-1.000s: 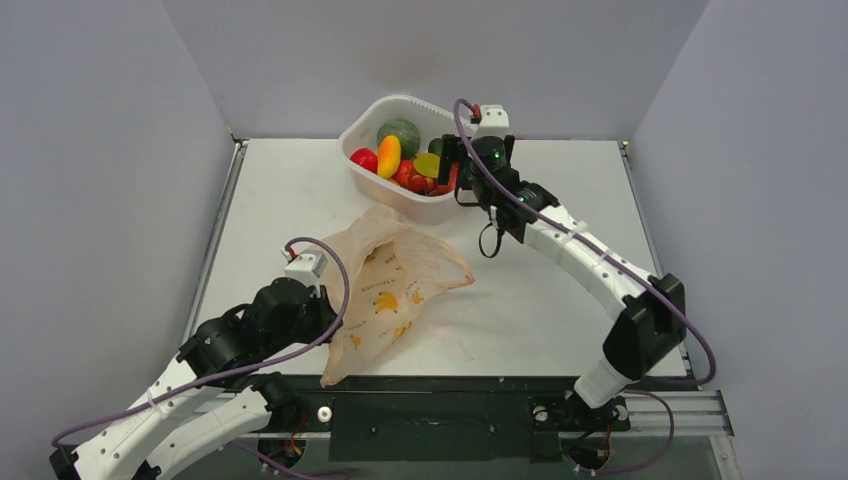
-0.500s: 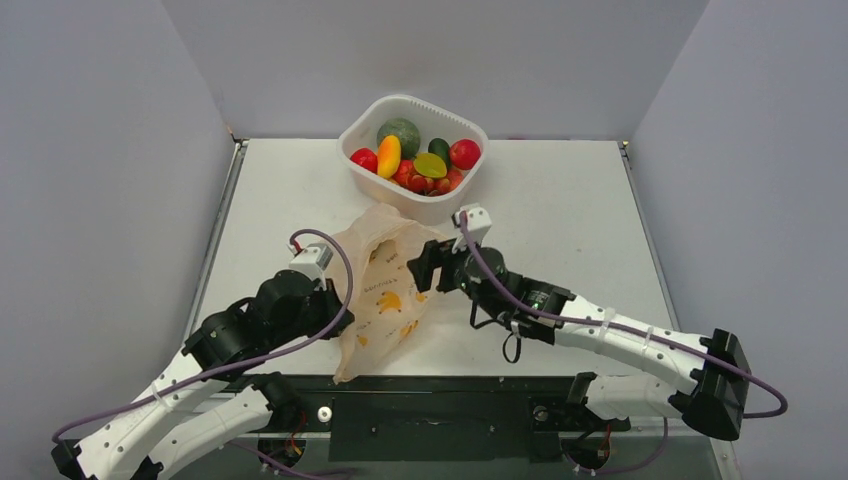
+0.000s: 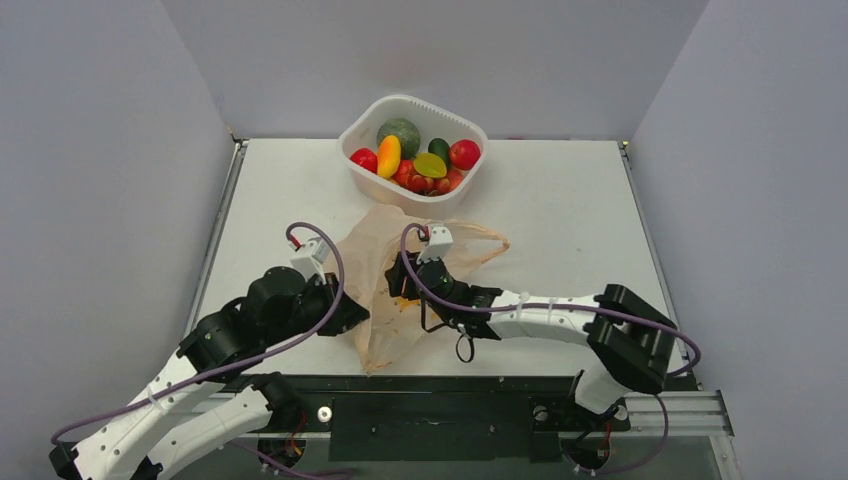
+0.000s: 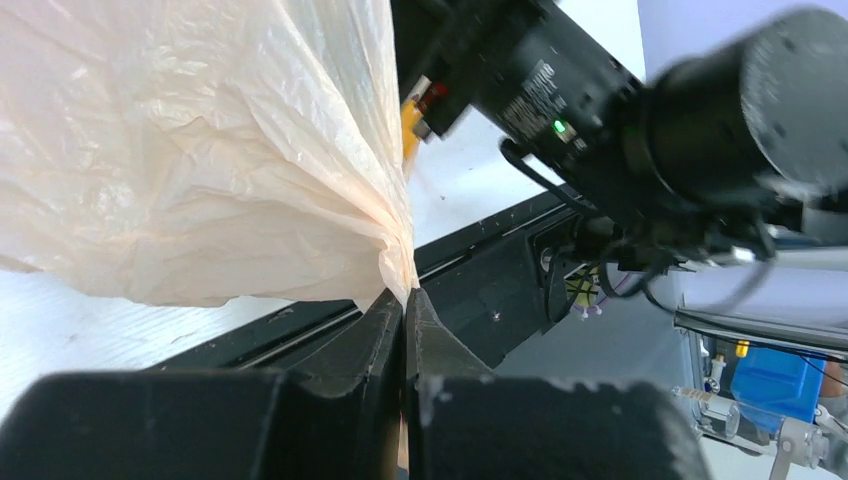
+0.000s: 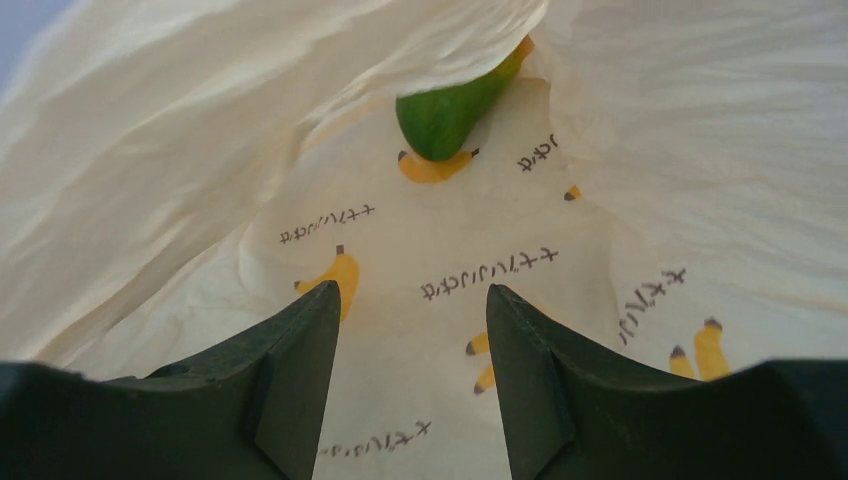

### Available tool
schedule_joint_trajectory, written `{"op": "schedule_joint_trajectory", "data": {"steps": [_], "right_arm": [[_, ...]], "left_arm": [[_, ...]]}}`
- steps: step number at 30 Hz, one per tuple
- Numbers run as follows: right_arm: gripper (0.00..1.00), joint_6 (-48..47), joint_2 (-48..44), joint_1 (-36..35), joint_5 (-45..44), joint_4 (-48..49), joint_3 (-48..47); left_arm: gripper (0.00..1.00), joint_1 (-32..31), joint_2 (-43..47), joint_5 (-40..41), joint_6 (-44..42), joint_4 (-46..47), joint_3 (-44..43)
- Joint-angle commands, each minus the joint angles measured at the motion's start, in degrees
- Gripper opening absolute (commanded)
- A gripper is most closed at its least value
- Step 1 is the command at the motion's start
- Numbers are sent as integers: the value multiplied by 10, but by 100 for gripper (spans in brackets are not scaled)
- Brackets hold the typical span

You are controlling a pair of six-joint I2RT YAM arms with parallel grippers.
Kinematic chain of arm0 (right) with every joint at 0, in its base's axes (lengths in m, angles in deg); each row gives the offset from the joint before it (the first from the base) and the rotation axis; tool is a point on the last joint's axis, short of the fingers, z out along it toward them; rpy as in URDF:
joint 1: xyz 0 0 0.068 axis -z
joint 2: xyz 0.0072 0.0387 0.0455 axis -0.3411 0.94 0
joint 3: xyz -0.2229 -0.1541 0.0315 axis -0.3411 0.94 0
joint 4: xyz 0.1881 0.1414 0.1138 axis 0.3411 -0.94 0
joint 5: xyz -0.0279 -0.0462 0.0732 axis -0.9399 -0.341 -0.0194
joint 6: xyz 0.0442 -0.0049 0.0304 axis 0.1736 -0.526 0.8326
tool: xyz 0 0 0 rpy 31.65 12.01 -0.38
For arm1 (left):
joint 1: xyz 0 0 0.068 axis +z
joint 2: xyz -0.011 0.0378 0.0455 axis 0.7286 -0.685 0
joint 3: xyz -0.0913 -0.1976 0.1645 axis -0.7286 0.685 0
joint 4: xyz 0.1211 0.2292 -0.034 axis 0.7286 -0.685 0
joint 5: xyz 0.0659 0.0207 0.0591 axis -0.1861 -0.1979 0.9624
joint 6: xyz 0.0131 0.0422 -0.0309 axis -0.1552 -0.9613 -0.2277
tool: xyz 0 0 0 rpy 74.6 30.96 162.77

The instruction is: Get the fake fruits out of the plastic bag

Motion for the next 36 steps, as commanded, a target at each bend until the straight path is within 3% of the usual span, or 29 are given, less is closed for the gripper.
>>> {"op": "schedule_joint_trajectory", "data": {"steps": [1,11,24,31,36], "right_arm": [[51,22,69,29,23,107,-42],[56,87,226,57,33,200,-134],[64,180,345,69,-2,214,-234],[65,184,293,107,-69,203,-159],[70,167,178,141,-163,152,-53]], "left_arm": [[0,2,29,46,-1,-60,-13],[0,2,-1,65,-8,-93,-6],[0,2,-39,70,-14,-91,-12],[0,2,-45,15,-12,-64,-34],[0,2,-36,-27,-8,-41,-55]]}}
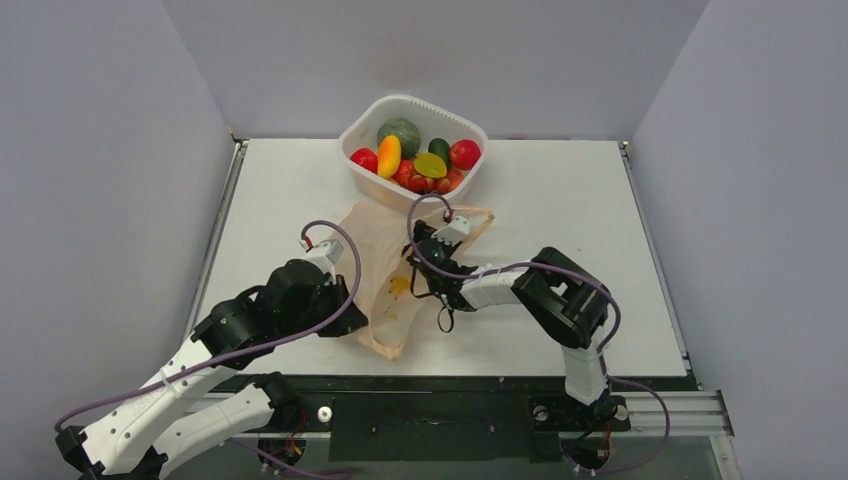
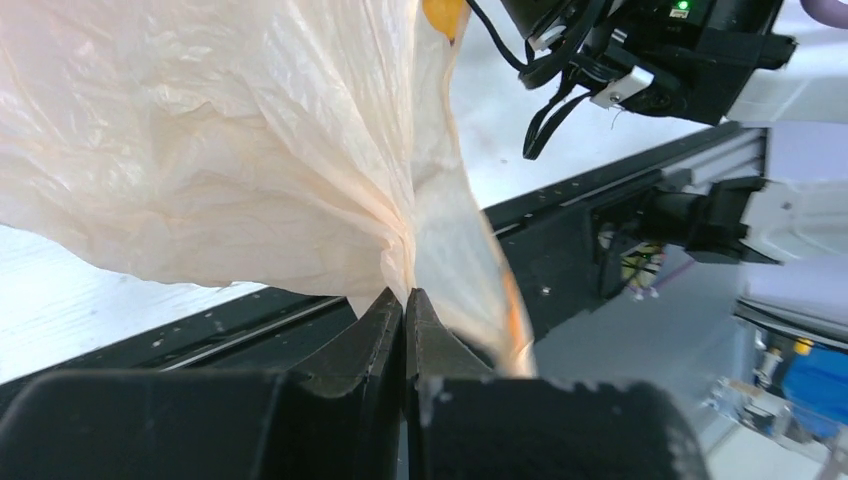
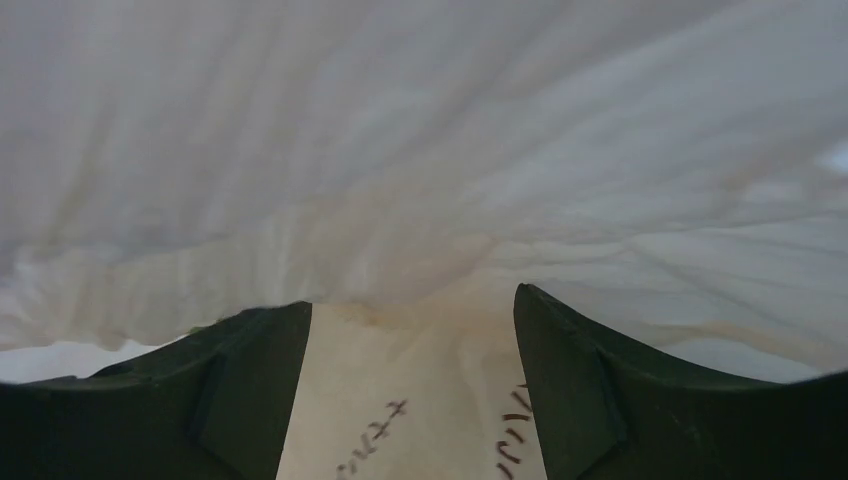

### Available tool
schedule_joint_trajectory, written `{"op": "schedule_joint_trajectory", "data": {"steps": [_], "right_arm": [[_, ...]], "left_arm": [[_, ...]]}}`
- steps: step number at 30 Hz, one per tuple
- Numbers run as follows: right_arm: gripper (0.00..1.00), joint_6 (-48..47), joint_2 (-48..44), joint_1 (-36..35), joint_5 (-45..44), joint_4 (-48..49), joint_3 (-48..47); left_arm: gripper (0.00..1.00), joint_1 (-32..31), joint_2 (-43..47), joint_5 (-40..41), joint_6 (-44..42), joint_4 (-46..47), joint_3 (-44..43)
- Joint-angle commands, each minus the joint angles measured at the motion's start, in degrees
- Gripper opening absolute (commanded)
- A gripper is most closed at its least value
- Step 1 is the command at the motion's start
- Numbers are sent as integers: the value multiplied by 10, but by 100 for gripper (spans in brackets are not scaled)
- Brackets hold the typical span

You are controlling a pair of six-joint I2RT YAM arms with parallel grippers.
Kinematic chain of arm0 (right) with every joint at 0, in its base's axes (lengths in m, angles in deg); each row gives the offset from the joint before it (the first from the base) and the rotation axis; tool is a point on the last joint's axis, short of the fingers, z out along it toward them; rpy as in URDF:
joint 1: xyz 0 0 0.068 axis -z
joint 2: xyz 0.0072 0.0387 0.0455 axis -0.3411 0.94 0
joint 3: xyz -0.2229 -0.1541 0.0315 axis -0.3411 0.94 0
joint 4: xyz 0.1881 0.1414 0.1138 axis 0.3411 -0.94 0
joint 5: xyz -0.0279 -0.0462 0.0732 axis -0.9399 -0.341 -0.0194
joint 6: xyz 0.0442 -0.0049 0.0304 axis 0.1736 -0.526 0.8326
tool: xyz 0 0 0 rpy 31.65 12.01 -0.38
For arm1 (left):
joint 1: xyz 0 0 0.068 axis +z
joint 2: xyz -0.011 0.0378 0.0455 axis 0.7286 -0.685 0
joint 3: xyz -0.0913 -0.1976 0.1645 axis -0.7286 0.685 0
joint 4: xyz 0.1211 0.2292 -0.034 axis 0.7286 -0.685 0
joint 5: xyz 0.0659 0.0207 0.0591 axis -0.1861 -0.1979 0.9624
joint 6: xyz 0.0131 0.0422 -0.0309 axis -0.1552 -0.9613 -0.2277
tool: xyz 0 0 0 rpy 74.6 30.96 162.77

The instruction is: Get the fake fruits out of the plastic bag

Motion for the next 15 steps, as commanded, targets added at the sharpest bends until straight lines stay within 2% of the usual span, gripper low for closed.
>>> {"op": "schedule_joint_trajectory", "data": {"steps": [1,5,9,15], "right_arm": [[70,-9,-124,42,-115,-21,77],[71,-40,-250,72,-144,-54,159],[71,-79,-331,64,-139,-84,202],[71,-68,-332,-23,-86,-89,200]], "left_arm": [[0,2,12,-55,1,48,-43],[0,1,7,-66,-2,66,-32],[0,1,-12,-88,1,108,-5],[0,1,-51,-84,-6,132,7]]}}
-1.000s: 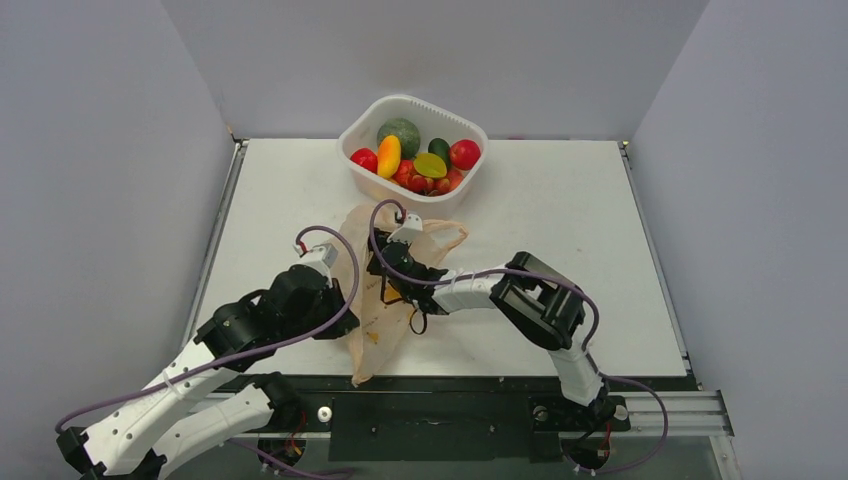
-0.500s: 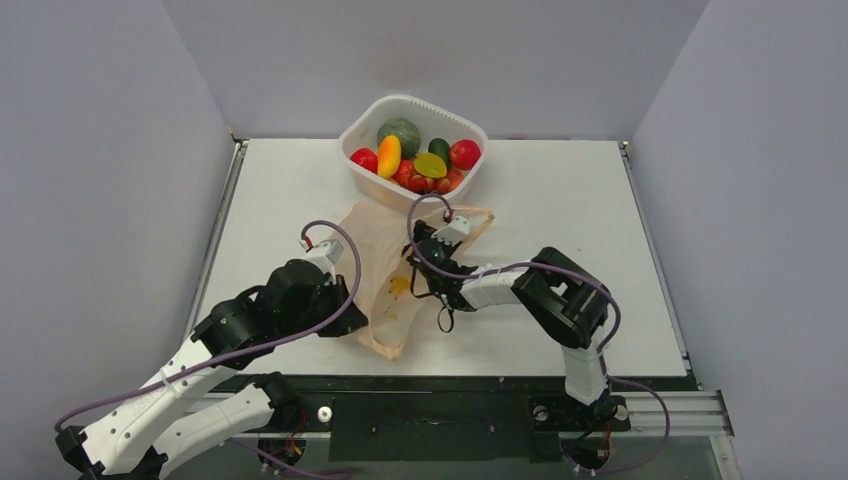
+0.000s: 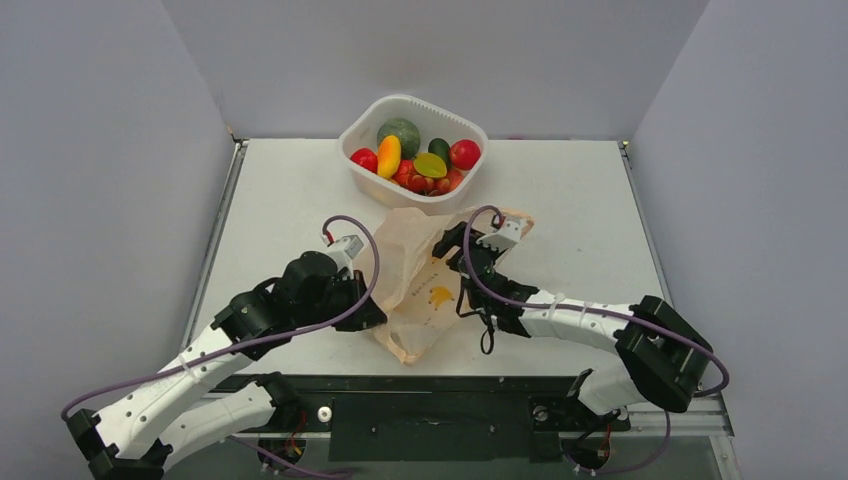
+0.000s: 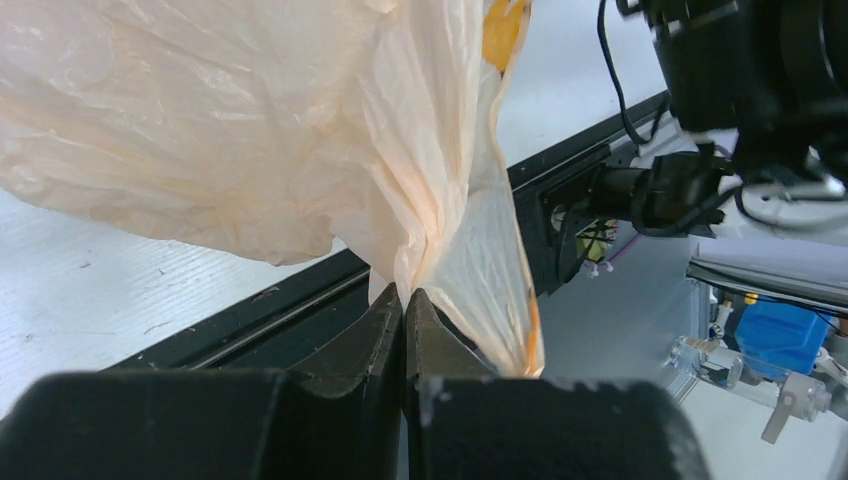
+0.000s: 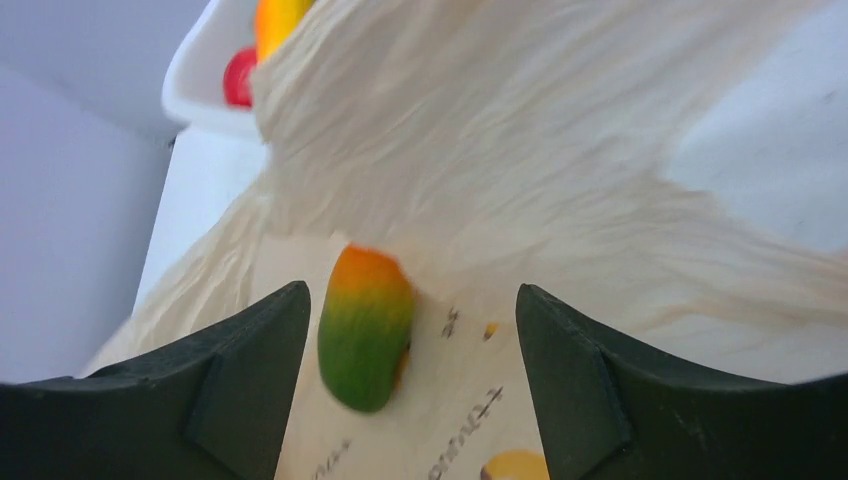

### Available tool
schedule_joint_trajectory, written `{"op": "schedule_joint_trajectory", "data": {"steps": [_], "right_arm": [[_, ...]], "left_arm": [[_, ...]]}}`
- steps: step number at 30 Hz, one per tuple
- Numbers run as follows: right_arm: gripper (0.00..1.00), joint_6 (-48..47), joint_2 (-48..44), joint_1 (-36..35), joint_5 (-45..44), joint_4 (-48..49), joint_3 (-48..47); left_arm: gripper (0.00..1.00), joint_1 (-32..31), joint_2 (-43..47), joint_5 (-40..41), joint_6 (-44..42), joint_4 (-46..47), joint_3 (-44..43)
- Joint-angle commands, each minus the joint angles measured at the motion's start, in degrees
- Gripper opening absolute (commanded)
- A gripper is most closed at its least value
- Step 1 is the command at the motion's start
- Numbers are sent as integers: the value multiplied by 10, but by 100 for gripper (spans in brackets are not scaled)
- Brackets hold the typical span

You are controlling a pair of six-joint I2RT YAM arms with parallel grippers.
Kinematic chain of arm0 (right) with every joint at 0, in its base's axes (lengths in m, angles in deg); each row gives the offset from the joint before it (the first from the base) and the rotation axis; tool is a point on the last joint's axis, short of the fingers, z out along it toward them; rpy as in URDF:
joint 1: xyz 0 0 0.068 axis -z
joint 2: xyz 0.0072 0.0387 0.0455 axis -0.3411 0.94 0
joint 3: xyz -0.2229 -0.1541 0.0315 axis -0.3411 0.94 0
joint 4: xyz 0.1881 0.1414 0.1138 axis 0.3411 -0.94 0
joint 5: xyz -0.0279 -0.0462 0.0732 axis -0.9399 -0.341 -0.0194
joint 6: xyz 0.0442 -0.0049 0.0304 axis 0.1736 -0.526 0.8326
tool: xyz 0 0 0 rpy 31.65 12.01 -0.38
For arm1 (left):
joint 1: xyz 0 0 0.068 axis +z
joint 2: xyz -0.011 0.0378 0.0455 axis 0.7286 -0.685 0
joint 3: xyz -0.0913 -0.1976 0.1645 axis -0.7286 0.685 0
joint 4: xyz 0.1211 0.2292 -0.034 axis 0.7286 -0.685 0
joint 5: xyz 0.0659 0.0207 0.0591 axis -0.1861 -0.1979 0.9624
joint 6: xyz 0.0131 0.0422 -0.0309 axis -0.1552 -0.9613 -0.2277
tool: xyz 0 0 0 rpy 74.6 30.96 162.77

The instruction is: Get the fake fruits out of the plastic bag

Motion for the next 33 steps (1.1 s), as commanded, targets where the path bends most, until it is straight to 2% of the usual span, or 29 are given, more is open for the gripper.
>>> {"op": "schedule_joint_trajectory", "data": {"steps": [1,7,13,14,16,18,21,24,28,31,33], "right_arm": [[71,10,22,-58,40,-16,-10],[69,95,102,-69,106,41,-20],[68,101,185,-69,138,68,-77],[68,99,190,-68,142,69,-80],[68,92,198,-65,152,72,-85],[68,81,199,-64,161,75,-84],[68,72,196,-64,169,81,-79],[68,63,198,-62,180,82,-81],[68,58,201,-57,192,84,-91],[68,65,207,-50,197,84,-100],[68,74,219,-45,203,93,-107]], "left_arm": [[0,0,-25,4,-10,41,1],[0,0,-46,60,-18,-21,-2],[0,0,-29,50,-20,-28,7],[4,1,-30,35,-24,-30,0],[29,1,-27,12,-34,-32,-15],[35,6,-22,10,-47,-62,-46],[38,31,-27,40,-76,-132,-130],[41,109,-38,57,-117,-195,-191],[42,239,-93,16,-179,-208,-238],[43,308,-125,-29,-196,-154,-225],[43,346,-160,-61,-198,-84,-197]]}}
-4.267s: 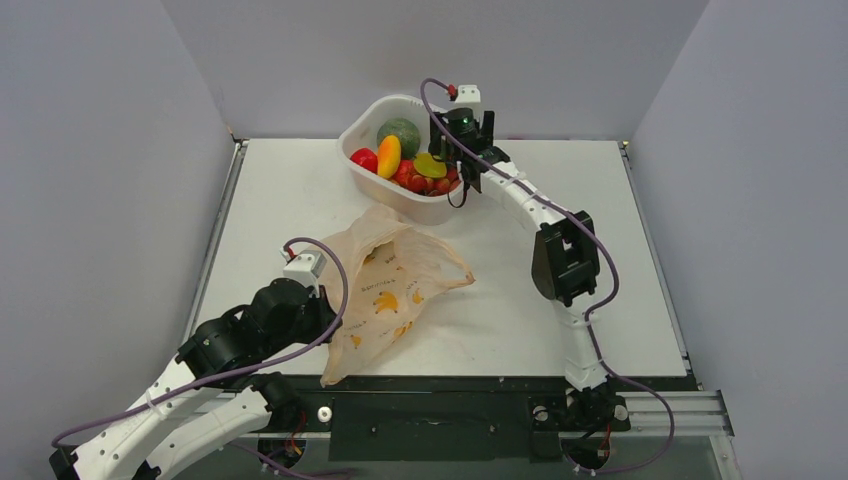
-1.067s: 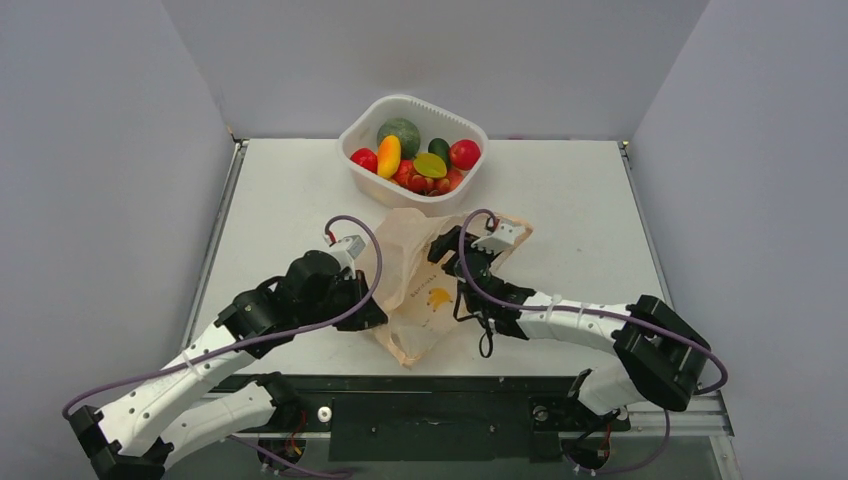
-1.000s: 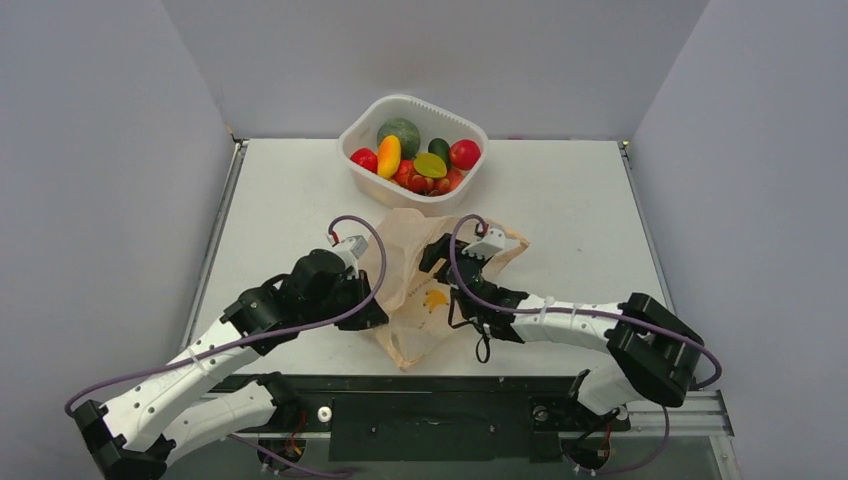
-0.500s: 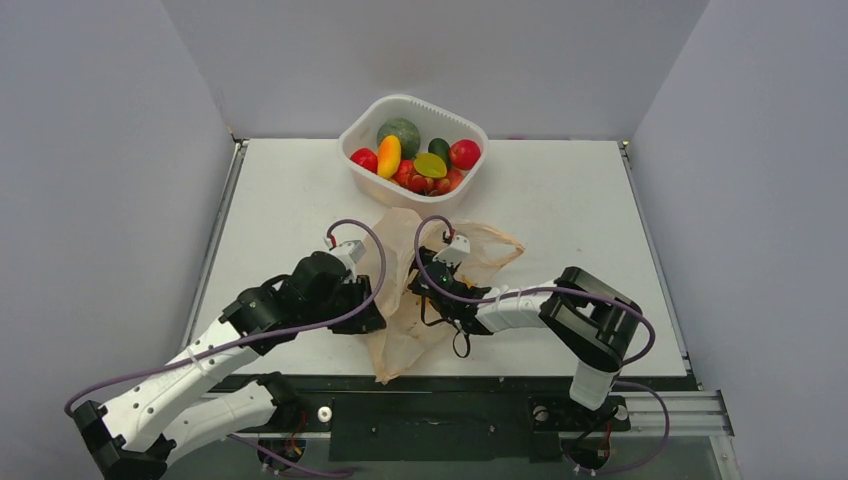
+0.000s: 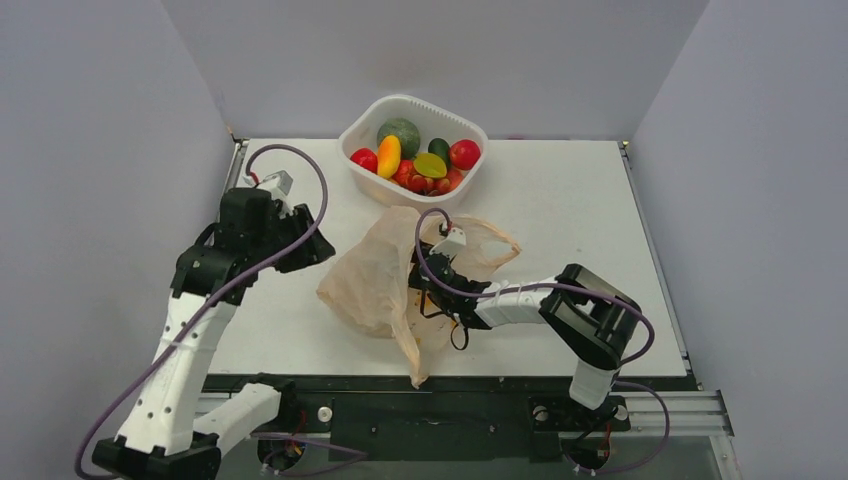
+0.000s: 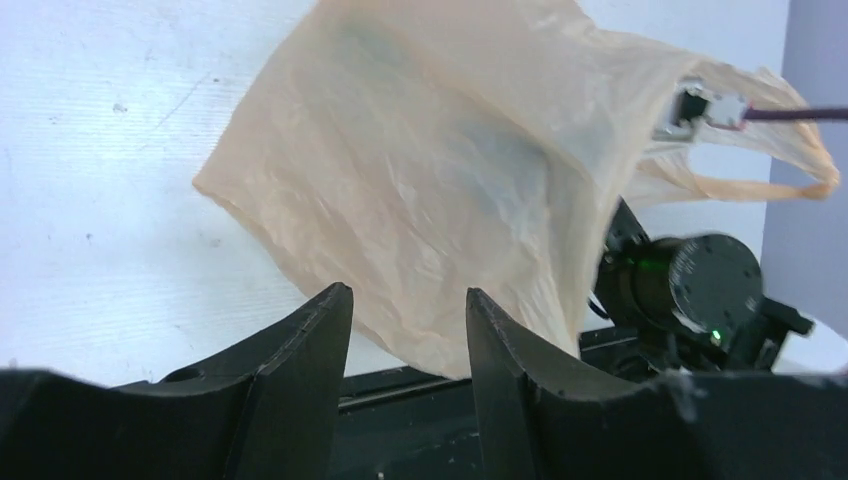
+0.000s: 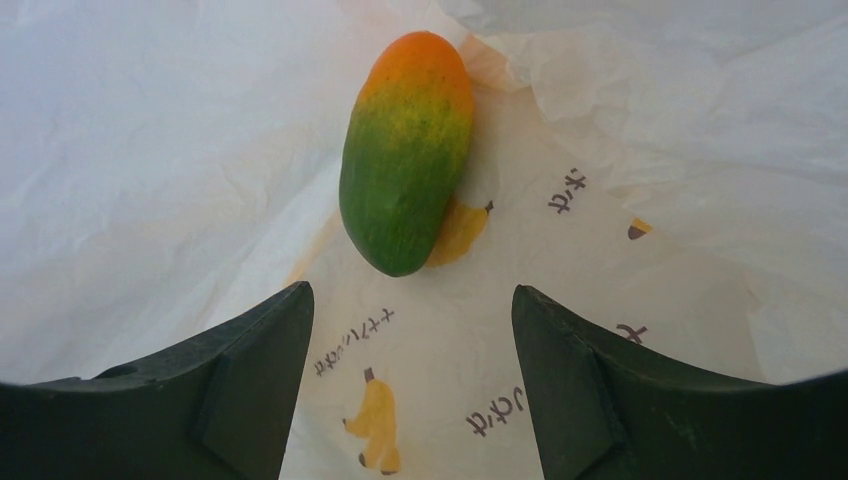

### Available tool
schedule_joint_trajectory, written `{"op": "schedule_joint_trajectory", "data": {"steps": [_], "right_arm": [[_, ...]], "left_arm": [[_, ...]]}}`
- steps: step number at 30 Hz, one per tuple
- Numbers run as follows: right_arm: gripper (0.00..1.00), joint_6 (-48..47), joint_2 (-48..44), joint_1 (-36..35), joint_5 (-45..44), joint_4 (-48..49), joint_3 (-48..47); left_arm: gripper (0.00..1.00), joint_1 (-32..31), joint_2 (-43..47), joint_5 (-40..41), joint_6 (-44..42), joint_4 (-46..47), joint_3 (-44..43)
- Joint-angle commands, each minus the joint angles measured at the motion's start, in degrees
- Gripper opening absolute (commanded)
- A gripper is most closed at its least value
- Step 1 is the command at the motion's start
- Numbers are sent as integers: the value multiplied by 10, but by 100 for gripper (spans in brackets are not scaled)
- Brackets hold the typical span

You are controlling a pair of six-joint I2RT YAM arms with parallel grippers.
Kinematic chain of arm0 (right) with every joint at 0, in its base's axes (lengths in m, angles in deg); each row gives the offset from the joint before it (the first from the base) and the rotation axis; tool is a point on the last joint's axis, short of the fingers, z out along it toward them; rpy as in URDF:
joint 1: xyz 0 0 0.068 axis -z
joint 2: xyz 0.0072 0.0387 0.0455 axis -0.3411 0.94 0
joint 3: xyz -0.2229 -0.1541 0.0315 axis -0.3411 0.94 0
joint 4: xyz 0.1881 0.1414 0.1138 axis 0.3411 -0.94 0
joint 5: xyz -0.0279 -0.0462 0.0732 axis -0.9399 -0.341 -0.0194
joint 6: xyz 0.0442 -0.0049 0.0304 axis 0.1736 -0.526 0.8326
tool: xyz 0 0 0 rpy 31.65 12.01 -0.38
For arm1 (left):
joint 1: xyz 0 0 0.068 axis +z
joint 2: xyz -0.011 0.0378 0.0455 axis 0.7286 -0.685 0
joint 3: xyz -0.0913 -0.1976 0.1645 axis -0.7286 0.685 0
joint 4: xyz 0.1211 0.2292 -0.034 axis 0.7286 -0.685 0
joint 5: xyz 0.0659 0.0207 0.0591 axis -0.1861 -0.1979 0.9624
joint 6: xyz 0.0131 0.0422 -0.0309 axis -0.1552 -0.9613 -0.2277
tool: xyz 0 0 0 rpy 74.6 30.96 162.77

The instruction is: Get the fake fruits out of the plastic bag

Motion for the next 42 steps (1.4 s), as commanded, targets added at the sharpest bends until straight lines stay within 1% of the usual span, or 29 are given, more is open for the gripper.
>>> {"op": "schedule_joint_trajectory", "data": {"steps": [1,2,3,4,5,6,7,8,9,10,11,14,18,21,26,31,36,38,40,41,42], "right_arm": [[68,10,22,14,15,44,-35],[68,17,27,16,16,44,-40],[68,20,38,18,19,43,-51],[68,24,44,19,20,41,-57],[68,24,54,19,21,36,-71],[68,24,63,19,19,29,-83],[69,23,67,20,17,25,-89],[69,21,74,21,16,17,-101],[69,20,78,23,12,15,-104],[70,18,85,23,12,14,-112],[70,16,87,25,11,13,-114],[71,10,103,28,13,10,-130],[72,-5,122,29,10,2,-149],[73,-19,130,30,0,-4,-159],[75,-27,145,34,-26,-21,-176],[75,-34,169,35,-60,-54,-195],[75,-50,194,37,-72,-61,-217],[73,-60,201,37,-76,-65,-225],[66,-69,200,37,-80,-63,-221],[60,-76,193,38,-79,-59,-217],[55,-79,183,38,-78,-54,-208]], "left_arm": [[43,72,-92,-75,-42,125,48],[42,79,-113,-90,-41,166,51],[41,81,-159,-95,-44,183,52],[40,81,-182,-99,-46,217,49],[39,82,-228,-99,-48,232,43],[37,82,-275,-100,-51,261,38],[35,82,-298,-101,-54,271,23],[32,83,-344,-103,-55,284,14],[31,83,-365,-101,-57,288,-9],[30,82,-408,-99,-58,293,-20],[28,82,-426,-95,-60,295,-42],[25,82,-511,-95,-62,303,-85],[22,66,-576,-137,-67,310,-112],[18,45,-589,-179,-68,319,-109],[16,33,-581,-239,-67,338,-66],[16,33,-567,-261,-73,338,-42],[15,32,-561,-285,-69,353,-22],[15,33,-558,-287,-71,349,-17],[18,35,-553,-283,-77,333,-19],[25,36,-546,-274,-83,326,-23],[29,40,-541,-267,-87,309,-24]]}}
